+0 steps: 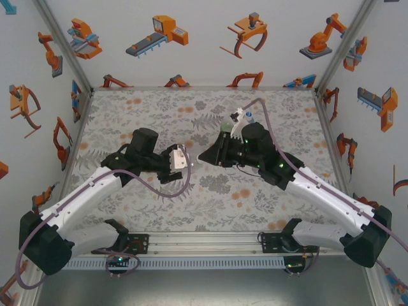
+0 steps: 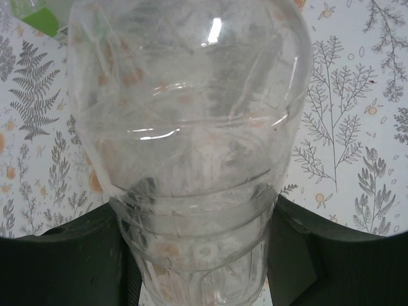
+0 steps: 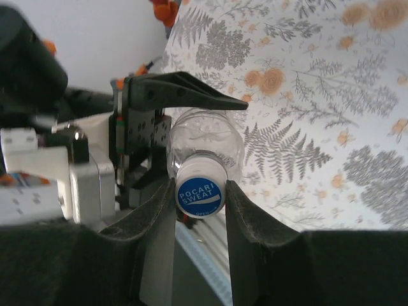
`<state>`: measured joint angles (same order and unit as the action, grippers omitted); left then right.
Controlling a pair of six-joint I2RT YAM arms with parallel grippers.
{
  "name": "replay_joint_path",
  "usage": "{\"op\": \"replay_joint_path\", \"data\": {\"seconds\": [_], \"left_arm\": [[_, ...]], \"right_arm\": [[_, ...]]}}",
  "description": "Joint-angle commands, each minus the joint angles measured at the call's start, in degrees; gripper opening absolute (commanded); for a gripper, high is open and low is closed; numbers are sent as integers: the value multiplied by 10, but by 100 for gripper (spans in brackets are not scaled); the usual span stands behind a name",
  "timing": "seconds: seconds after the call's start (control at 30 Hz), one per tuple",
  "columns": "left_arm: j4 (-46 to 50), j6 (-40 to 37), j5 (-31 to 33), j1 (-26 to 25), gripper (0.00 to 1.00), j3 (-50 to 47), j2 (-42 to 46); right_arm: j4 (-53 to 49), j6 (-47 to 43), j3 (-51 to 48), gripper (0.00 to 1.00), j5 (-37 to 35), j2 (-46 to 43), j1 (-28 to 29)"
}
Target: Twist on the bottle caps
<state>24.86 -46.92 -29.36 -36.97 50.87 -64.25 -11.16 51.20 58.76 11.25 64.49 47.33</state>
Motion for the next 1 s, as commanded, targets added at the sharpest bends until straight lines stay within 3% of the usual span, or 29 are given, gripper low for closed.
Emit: {"op": "replay_joint_path", "data": {"seconds": [0.0, 0.07, 0.2, 0.27, 0.3, 0.67, 0.97], "left_arm": [[-34, 8, 4, -4, 9, 6, 0], [-34, 11, 5, -4, 15, 8, -3], [-35, 17, 9, -3, 44, 12, -8], [-37, 20, 9, -3, 85, 11, -7], [-38, 20, 9, -2, 97, 11, -9], [-35, 21, 24, -3, 97, 12, -1], [-32, 19, 26, -2, 97, 11, 0]], "right_arm": [[-12, 129, -7, 0, -56, -2, -2], [-14, 125, -7, 0, -60, -5, -1], [-23, 107, -3, 0, -62, 0, -2], [-33, 85, 3, 0, -66, 6, -3], [-44, 73, 8, 0, -72, 9, -3], [-209, -156, 136, 0, -152, 94, -43], [-267, -319, 314, 0, -155, 263, -107]]}}
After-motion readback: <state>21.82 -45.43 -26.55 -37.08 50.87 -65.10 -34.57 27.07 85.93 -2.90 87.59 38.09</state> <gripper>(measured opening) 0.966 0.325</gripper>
